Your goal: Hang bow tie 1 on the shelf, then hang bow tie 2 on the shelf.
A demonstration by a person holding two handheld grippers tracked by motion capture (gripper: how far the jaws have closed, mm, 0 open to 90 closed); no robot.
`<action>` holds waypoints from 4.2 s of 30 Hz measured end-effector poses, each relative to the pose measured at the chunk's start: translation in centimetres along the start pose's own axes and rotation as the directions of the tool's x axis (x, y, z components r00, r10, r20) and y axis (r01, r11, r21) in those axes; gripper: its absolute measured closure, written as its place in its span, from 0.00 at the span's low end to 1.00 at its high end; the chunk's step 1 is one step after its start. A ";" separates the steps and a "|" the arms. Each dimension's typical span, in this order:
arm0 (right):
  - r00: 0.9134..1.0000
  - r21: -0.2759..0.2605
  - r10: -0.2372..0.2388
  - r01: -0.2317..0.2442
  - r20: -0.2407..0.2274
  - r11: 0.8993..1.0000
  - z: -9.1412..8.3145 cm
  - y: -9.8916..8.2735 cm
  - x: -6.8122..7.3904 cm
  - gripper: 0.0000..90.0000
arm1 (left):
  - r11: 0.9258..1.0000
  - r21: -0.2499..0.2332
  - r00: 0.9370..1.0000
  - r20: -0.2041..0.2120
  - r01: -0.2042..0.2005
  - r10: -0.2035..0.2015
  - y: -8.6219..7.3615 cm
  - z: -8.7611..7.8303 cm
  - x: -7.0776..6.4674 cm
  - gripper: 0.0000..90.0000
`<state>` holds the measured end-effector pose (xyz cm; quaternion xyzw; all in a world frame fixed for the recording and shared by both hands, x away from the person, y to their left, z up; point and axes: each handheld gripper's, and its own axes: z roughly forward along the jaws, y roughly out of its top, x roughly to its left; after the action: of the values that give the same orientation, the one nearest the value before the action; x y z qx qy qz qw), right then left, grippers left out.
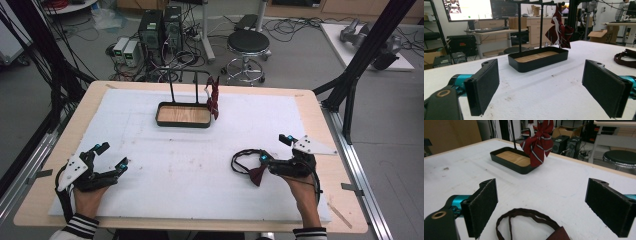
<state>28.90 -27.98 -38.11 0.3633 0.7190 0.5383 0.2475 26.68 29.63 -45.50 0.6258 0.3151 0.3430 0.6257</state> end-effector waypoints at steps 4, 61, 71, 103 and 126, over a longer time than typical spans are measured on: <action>1.000 0.001 0.008 -0.008 0.000 1.000 0.1 -0.2 0.0 0.11 | 1.000 0.000 1.000 -0.001 -0.003 0.003 0.0 0.0 0.0 0.16; 0.985 0.448 -0.026 0.101 -0.170 0.888 4.3 -0.5 -4.4 0.15 | 1.000 -0.004 1.000 0.001 0.015 -0.015 0.0 0.0 0.1 0.16; 0.986 0.534 -0.010 0.099 -0.168 0.839 5.6 -0.3 -4.9 0.24 | 1.000 -0.007 1.000 0.001 0.020 -0.020 0.0 0.0 0.1 0.16; 0.990 0.674 0.099 -0.005 -0.101 0.739 7.6 -1.4 -5.5 0.53 | 1.000 -0.007 1.000 0.001 0.020 -0.020 0.0 0.0 0.2 0.16; 0.991 0.651 0.060 0.031 -0.118 0.758 7.4 -0.7 -4.4 0.90 | 1.000 -0.004 1.000 0.002 0.010 -0.010 0.0 -0.1 0.1 0.16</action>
<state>36.95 -27.21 -41.09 0.3960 0.8731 0.2793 0.0538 26.71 29.78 -45.52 0.6235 0.3169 0.3397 0.6288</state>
